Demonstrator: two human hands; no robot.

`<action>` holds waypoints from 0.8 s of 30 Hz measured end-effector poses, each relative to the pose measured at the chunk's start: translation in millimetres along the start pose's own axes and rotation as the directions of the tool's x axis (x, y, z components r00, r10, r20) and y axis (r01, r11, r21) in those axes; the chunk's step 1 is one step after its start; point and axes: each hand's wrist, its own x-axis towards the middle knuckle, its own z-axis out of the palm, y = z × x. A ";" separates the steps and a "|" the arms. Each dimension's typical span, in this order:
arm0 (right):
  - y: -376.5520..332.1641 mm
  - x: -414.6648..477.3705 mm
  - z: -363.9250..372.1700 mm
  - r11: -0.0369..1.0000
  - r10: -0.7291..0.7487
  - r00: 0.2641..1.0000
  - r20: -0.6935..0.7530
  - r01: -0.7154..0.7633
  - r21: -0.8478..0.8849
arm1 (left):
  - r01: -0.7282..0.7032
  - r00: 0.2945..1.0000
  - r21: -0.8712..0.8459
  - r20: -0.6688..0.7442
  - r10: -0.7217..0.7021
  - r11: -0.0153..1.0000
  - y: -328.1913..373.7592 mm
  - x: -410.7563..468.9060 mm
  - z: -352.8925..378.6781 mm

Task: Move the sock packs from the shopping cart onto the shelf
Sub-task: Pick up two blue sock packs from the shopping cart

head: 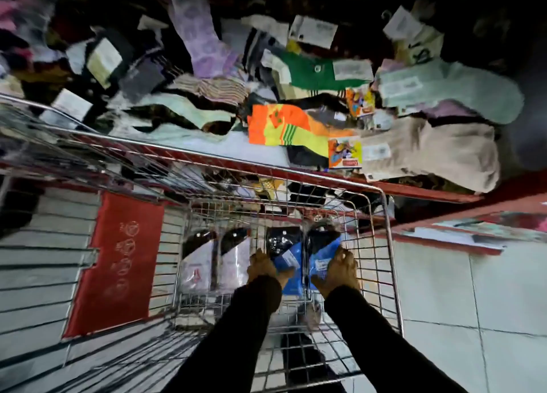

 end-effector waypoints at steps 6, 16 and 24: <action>-1.2 7.0 17.0 0.998 0.025 0.993 -0.120 -0.032 -0.056 | 0.068 0.997 0.000 -0.034 -0.068 0.998 16.6 14.9 24.0; -1.4 14.7 23.2 0.997 -0.007 0.991 -0.134 -0.004 -0.083 | 0.003 0.991 0.109 -0.135 0.012 0.994 6.3 17.6 16.1; -8.8 -9.8 2.6 0.996 -0.008 0.986 -0.164 -0.007 -0.089 | -0.054 0.974 0.094 -0.216 0.073 0.994 5.7 -10.9 -24.3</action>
